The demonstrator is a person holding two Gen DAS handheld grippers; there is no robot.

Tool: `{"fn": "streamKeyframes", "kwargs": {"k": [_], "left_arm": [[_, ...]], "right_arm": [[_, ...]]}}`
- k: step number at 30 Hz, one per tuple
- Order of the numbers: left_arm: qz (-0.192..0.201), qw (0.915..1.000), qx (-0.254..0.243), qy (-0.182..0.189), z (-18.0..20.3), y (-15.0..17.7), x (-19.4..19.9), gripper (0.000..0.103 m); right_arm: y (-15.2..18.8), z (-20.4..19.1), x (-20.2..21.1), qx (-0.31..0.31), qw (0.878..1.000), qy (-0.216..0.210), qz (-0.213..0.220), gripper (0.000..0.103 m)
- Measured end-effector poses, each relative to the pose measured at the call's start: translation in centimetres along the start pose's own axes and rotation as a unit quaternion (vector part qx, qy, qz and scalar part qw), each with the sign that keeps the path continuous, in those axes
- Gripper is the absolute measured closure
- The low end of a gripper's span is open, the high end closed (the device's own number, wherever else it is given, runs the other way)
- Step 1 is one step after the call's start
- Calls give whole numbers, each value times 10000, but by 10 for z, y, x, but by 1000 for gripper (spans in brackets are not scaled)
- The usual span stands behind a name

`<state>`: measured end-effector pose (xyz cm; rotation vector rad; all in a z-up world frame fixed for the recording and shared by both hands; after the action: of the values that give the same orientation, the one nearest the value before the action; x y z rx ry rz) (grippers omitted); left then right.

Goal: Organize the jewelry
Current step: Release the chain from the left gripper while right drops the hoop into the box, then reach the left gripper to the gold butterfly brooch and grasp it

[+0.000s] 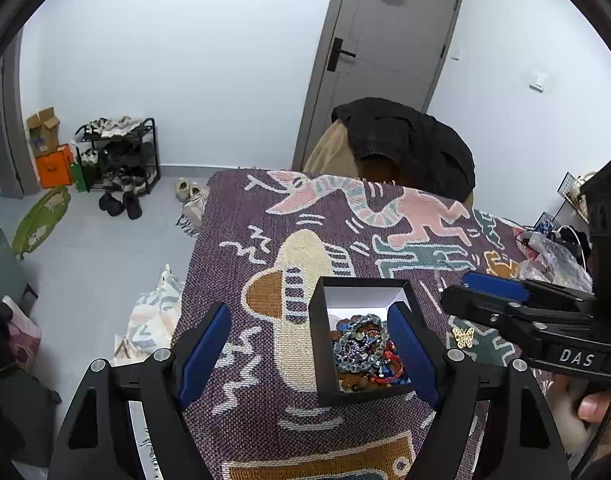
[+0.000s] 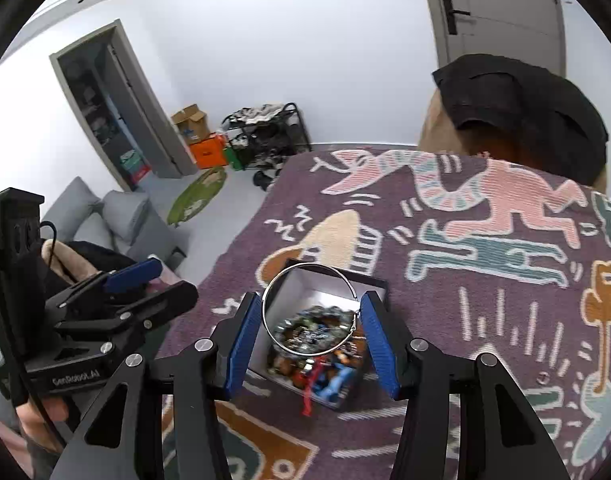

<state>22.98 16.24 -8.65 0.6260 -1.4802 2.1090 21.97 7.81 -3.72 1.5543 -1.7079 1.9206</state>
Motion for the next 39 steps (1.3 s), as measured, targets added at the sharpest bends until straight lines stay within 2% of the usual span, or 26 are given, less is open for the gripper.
{"fn": "streamKeyframes", "kwargs": {"k": [4, 6, 8, 21, 29, 39], "left_arm": [[42, 10000, 8, 18, -1, -1, 3, 22], [40, 10000, 8, 25, -1, -1, 2, 22], [32, 10000, 11, 51, 1, -1, 1, 22], [-84, 9991, -326, 263, 50, 1, -17, 22], [-182, 9973, -502, 506, 86, 6, -30, 22], [-619, 9915, -903, 708, 135, 22, -60, 22]], "right_arm": [[1, -4, -9, -74, 9994, -291, -149, 46], [3, -2, -10, -148, 9991, -350, -199, 28], [4, 9, -7, -274, 9991, -298, -123, 23], [35, 102, 16, -815, 9961, 292, -154, 23], [54, 142, 29, -945, 9937, 574, -162, 23], [84, 186, 43, -1213, 9876, 973, -190, 23]]}}
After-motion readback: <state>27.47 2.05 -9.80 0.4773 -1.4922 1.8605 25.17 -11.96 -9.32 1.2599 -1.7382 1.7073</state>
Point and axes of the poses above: each gripper's, at about its wrist camera, not at the fingertips, and x roughly against the way its jaws point, z to its right, y to its underside, the point moved 8 cm from there along -x, roughly the way its jaws point, and after that the axes turned 9 degrees about y, right-handed, at the moved point
